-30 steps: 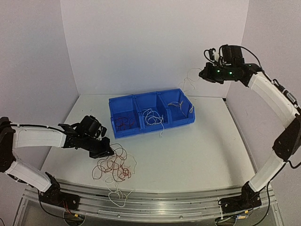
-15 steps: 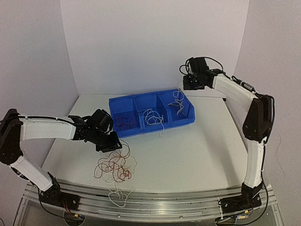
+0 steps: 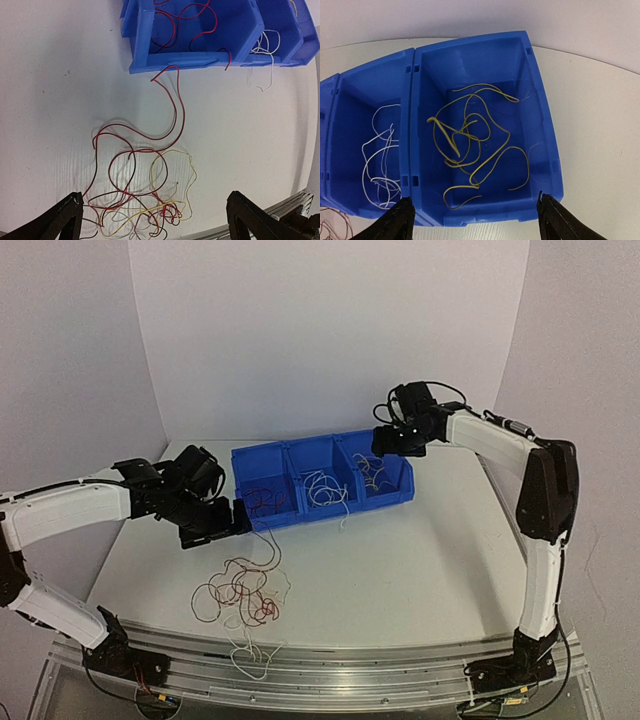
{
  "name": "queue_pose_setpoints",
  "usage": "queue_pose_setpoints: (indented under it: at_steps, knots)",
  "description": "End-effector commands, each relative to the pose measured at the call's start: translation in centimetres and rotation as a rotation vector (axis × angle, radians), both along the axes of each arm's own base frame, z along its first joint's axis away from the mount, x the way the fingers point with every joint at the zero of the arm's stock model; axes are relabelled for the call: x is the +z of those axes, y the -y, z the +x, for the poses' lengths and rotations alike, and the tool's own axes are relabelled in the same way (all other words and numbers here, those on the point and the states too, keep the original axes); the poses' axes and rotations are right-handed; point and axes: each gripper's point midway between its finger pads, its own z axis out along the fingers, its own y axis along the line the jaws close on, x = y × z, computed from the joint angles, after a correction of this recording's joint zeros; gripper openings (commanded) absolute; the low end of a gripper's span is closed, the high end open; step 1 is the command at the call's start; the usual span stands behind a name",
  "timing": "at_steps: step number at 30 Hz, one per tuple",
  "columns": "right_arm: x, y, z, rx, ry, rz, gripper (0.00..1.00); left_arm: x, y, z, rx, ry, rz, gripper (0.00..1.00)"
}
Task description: Untangle the cables
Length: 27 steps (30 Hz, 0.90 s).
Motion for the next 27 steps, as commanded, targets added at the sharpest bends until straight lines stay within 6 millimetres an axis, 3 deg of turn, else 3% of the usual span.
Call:
queue_pose_setpoints:
  at_steps: [1, 4, 6, 10, 13, 15, 17, 20, 23, 27]
  knots:
    - [8.2, -0.8, -4.5, 0.074, 0.068, 0.188, 0.83, -0.7, -2.9, -2.9, 0.007, -0.1, 0.112, 1.0]
    - [6.9, -1.1, -8.0, 0.124, -0.017, 0.249, 0.84, -2.6, -4.1, -5.3, -0.007, -0.197, 0.146, 1.0]
    - [5.9, -1.2, -10.5, 0.153, -0.069, 0.281, 0.84, -3.7, -3.2, -6.7, -0.056, -0.245, 0.093, 1.0]
    - [2.6, -2.6, -15.4, 0.261, -0.19, 0.32, 0.84, -4.6, 0.8, -8.3, -0.203, -0.252, -0.117, 1.0]
    - [0.7, -4.5, -18.8, 0.362, -0.233, 0.312, 0.84, -6.5, 0.6, -8.7, -0.199, -0.262, -0.128, 1.0]
    - [-0.4, -6.7, -21.1, 0.457, -0.247, 0.301, 0.84, -8.0, -0.2, -8.6, -0.163, -0.277, -0.077, 1.0]
    - [-1.3, -10.2, -24.0, 0.596, -0.256, 0.298, 0.83, -9.1, -0.6, -8.3, -0.132, -0.285, -0.043, 1.0]
    - [-2.2, -14.7, -26.9, 0.755, -0.25, 0.272, 0.8, -9.6, 0.3, -7.3, -0.117, -0.256, -0.076, 0.99]
    - [-2.8, -19.1, -28.4, 0.857, -0.245, 0.3, 0.77, -9.6, 1.2, -6.2, -0.102, -0.218, -0.114, 0.91]
    - [-4.6, -23.9, -28.9, 0.918, -0.234, 0.323, 0.73, -11.0, -0.2, -6.1, -0.035, -0.226, -0.02, 0.75]
